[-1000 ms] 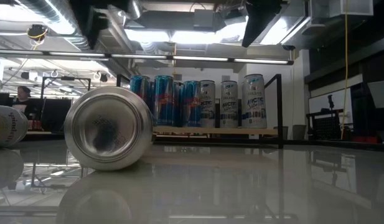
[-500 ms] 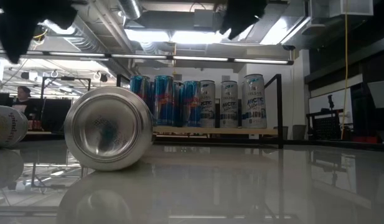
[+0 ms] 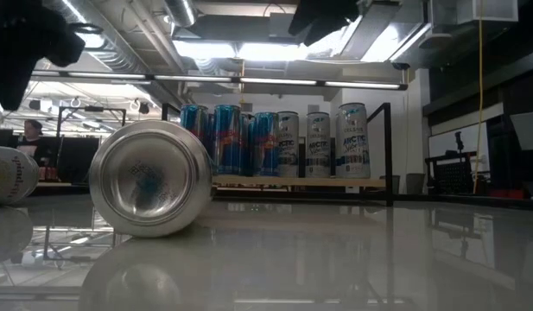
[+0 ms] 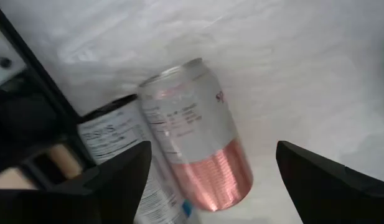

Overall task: Place canned beverage on shelf
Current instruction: Put the white pink soda can on the shelf

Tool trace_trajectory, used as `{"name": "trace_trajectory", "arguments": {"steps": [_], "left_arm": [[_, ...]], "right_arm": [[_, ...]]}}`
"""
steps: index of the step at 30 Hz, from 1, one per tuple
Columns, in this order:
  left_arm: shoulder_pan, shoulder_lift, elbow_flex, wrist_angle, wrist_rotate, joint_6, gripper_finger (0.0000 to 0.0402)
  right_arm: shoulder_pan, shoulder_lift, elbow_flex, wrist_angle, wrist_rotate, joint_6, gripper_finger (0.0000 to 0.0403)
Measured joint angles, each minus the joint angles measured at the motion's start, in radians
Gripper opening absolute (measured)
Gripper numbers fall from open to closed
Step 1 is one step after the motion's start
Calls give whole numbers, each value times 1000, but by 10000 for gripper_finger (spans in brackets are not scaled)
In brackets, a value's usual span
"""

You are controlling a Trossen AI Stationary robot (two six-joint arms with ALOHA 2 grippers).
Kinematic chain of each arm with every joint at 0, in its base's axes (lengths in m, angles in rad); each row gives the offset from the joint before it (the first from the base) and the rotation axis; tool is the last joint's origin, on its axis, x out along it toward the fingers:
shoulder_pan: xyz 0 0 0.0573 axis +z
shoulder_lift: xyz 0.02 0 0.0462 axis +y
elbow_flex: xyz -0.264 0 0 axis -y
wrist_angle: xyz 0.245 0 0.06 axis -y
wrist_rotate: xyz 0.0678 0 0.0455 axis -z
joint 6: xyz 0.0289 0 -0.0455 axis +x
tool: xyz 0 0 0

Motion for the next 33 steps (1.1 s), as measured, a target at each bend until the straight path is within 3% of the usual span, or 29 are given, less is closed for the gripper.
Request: {"name": "trace_trajectory", "arguments": {"steps": [13, 27, 33], "left_arm": [[-91, 0, -108, 161, -13, -244, 334], [-120, 1, -190, 253, -14, -306, 334], [-120, 1, -253, 390, -43, -304, 334]], "right_arm": [[0, 0, 0, -7, 0, -60, 356], [0, 0, 0, -6, -44, -78, 356], [0, 0, 0, -6, -44, -78, 356]]}}
